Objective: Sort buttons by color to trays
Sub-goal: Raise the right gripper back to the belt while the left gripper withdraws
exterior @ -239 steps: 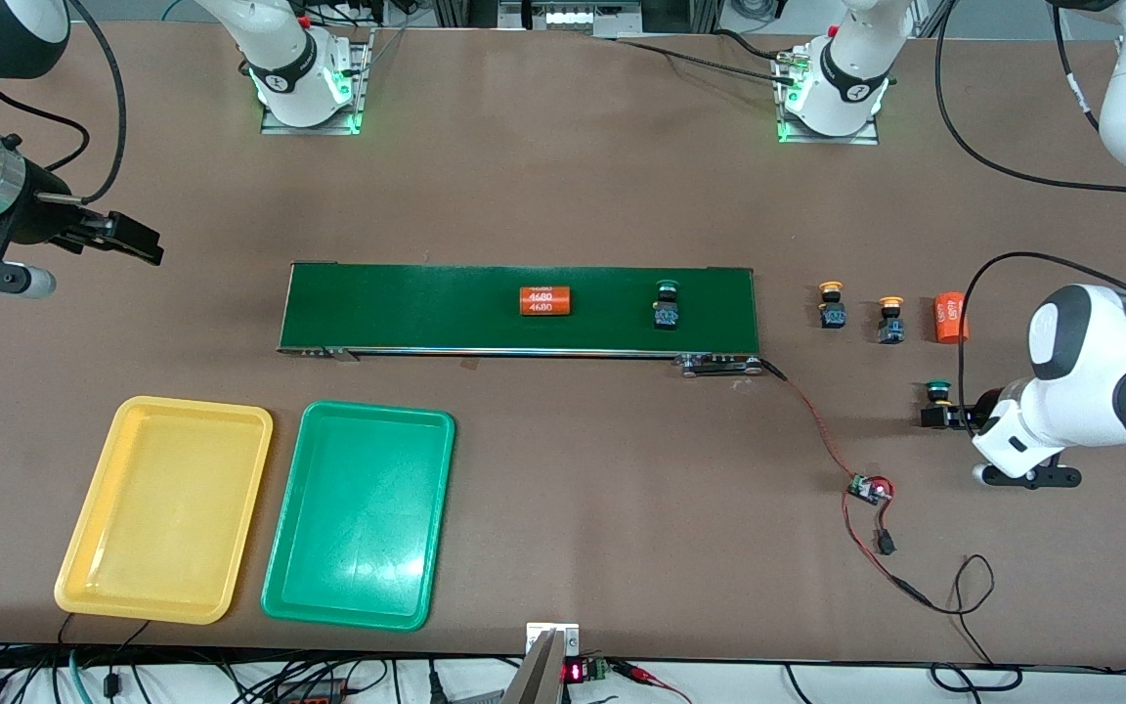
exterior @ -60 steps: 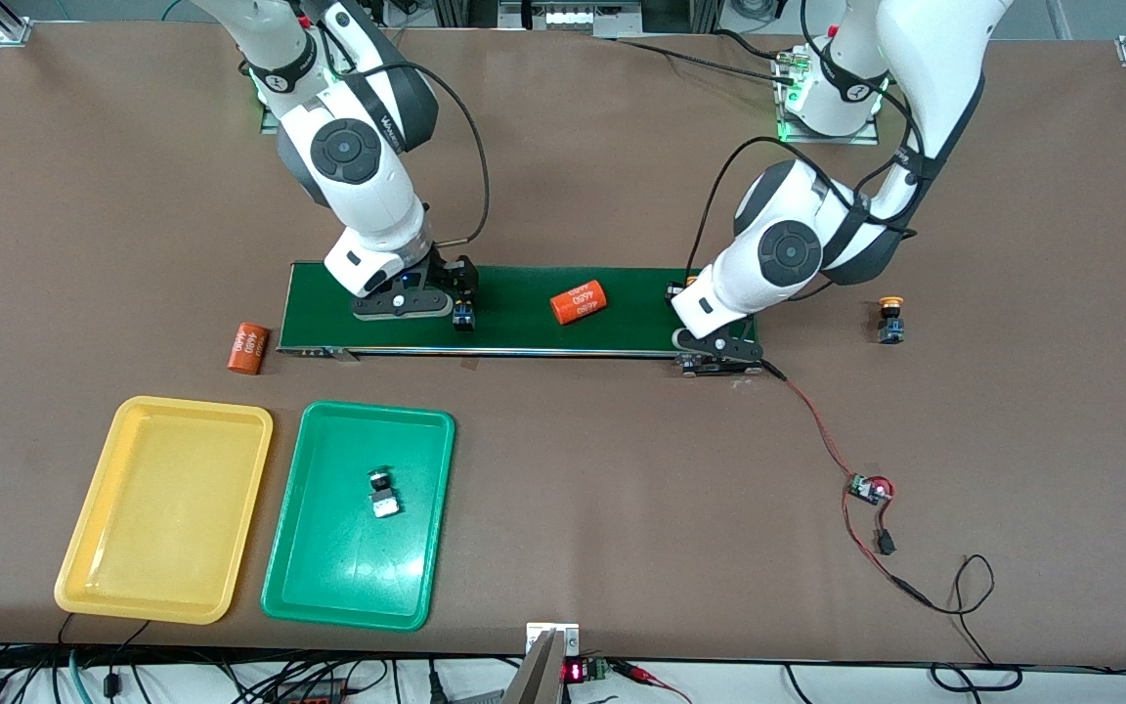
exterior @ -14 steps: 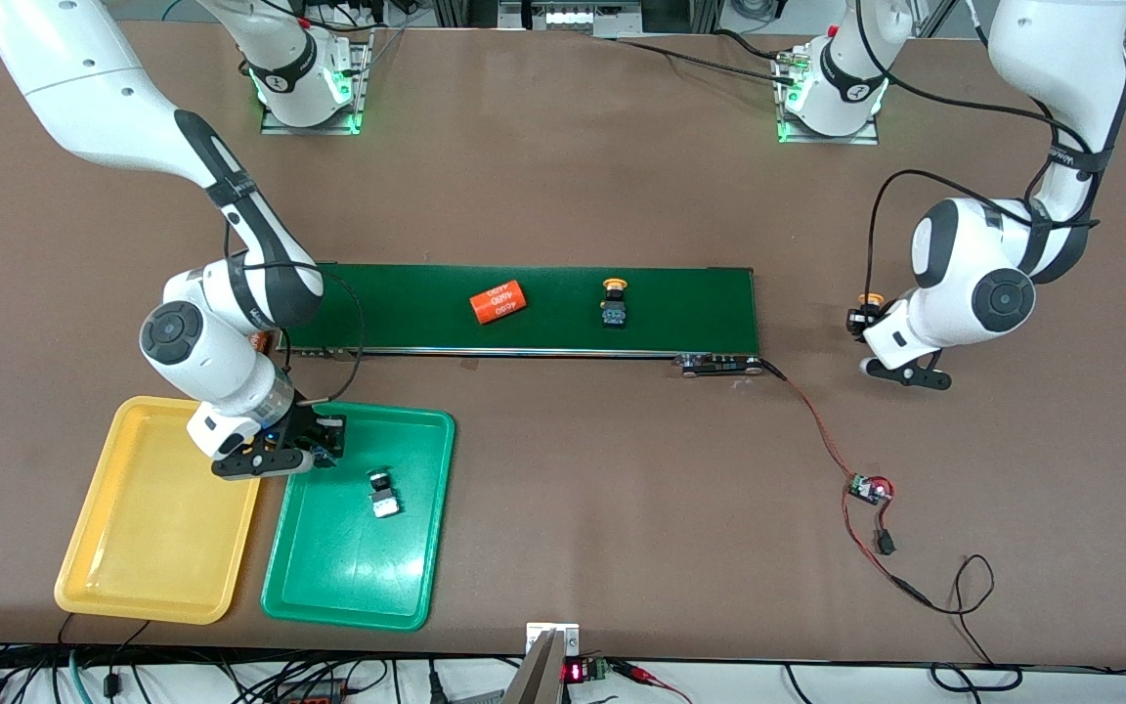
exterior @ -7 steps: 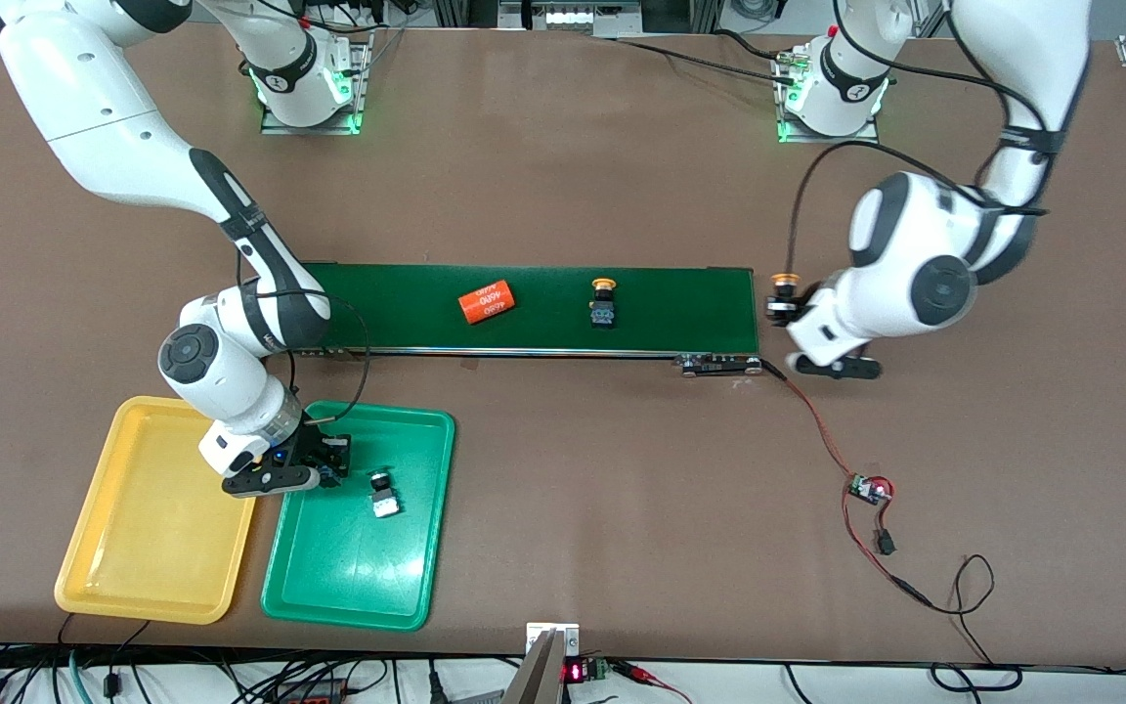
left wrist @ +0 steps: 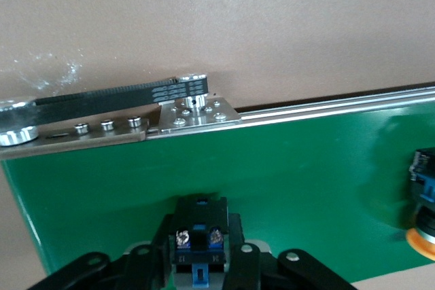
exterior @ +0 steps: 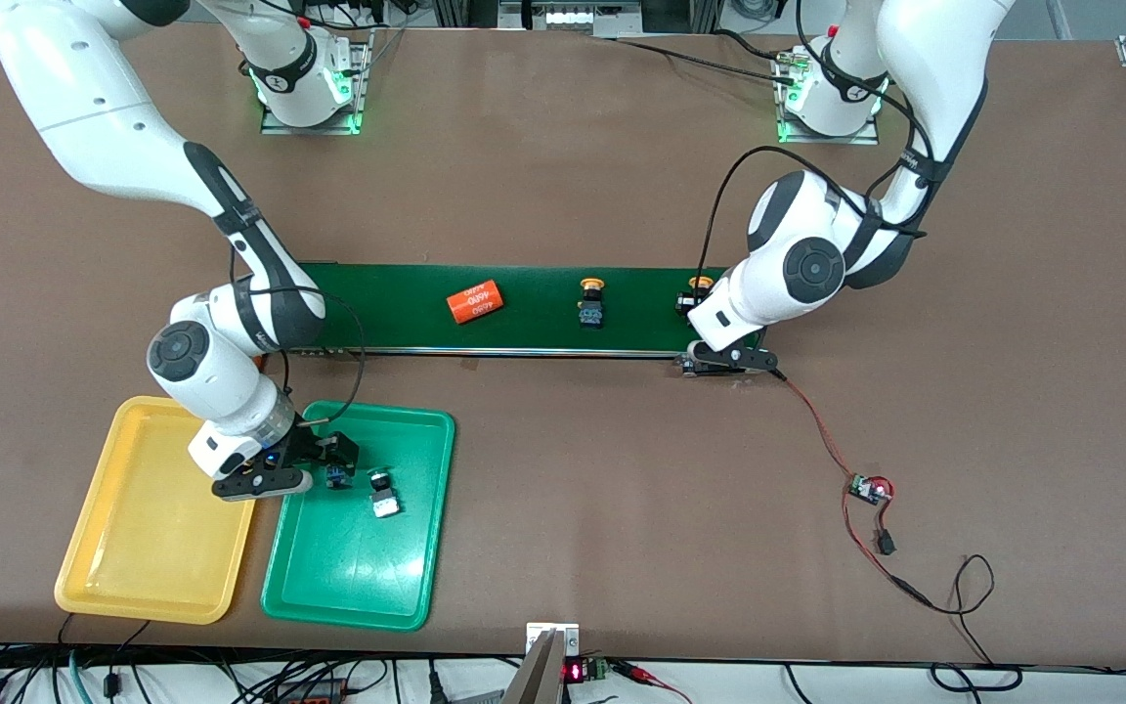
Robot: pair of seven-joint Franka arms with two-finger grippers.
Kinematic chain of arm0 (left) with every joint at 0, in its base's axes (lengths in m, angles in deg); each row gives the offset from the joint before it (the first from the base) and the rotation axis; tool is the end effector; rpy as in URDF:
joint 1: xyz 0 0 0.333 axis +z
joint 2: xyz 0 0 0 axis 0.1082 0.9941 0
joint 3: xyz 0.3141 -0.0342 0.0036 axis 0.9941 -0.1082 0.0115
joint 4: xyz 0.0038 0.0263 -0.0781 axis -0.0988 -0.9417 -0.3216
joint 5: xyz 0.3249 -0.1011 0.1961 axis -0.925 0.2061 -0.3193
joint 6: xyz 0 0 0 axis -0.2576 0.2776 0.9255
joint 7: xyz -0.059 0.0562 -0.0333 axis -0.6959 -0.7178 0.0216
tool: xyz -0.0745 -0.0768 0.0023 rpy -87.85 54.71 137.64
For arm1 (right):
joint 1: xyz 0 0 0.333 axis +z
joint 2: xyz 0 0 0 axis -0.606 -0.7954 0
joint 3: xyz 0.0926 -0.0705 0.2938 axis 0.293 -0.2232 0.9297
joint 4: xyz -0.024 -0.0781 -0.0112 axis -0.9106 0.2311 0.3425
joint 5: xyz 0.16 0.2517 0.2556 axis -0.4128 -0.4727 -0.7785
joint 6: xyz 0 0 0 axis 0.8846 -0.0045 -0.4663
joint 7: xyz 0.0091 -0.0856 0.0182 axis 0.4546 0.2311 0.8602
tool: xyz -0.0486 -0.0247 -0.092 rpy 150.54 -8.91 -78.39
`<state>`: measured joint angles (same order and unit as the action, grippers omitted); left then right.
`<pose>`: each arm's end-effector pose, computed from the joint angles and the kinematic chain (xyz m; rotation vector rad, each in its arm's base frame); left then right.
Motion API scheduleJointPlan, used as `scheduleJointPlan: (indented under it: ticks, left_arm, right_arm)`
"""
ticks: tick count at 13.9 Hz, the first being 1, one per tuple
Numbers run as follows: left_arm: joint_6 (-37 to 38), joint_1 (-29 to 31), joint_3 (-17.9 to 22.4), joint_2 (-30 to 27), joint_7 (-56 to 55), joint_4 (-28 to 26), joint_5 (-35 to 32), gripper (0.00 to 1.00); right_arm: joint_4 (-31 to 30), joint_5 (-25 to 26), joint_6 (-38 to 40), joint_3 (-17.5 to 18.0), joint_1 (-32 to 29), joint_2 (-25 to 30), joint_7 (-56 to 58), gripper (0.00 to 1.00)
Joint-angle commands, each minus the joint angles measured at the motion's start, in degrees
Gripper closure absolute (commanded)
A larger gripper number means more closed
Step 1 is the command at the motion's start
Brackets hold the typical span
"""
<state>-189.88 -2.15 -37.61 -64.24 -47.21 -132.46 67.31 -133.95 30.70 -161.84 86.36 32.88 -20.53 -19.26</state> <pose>0.5309 -0.2723 0.2451 2.9288 -0.1229 -0.3405 0.7071 0.1369 0.2423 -3.0307 -0.1740 -0.4024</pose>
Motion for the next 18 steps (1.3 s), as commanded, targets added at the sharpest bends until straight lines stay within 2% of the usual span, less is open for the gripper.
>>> scheduleJointPlan:
  ticks: [1,3,5,7,10,13,15,17,18]
  left_arm:
    - [0.57,0.18,0.13,-1.36,0.55,0.42,0.55,0.0]
    - [2.31,0.88,0.22,-5.22,0.37,0.42,0.46,0.0]
    - [7.4,2.03,1.01,-9.17,0.55,1.12,0.37,0.0]
    - [11.36,2.47,3.72,-13.56,0.81,1.21,-1.02,0.0]
    - [15.67,2.47,6.62,-18.32,3.88,1.21,-6.64,0.0]
    - [18.84,2.9,9.79,-21.92,10.54,1.65,-10.87,0.0]
    - [28.54,3.08,12.07,-21.94,14.51,8.55,-11.14,0.0]
    - [38.05,3.08,13.4,-21.58,15.4,15.59,-12.37,0.0]
    - [42.62,3.08,13.49,-21.58,15.49,18.76,-12.37,0.0]
  right_arm:
    - [-4.79,0.03,10.11,-0.02,0.29,9.42,-1.96,0.0]
    - [-8.03,-0.14,15.66,0.15,0.55,14.52,-3.99,0.0]
    - [-13.13,-0.23,17.09,0.59,0.82,19.88,-6.18,0.0]
    - [-19.19,-0.76,17.18,2.95,0.73,25.24,-9.51,0.0]
    - [-26.05,-1.02,17.79,6.9,0.73,31.93,-15.75,0.0]
    - [-27.21,-1.11,23.66,10.51,0.73,35.28,-19.63,0.0]
    - [-27.47,-1.46,24.99,11.75,0.73,36.42,-21.21,0.0]
    - [-27.48,-6.79,24.56,12.19,0.64,36.78,-22.1,0.0]
    - [-27.48,-7.52,24.38,12.11,0.64,36.78,-22.1,0.0]
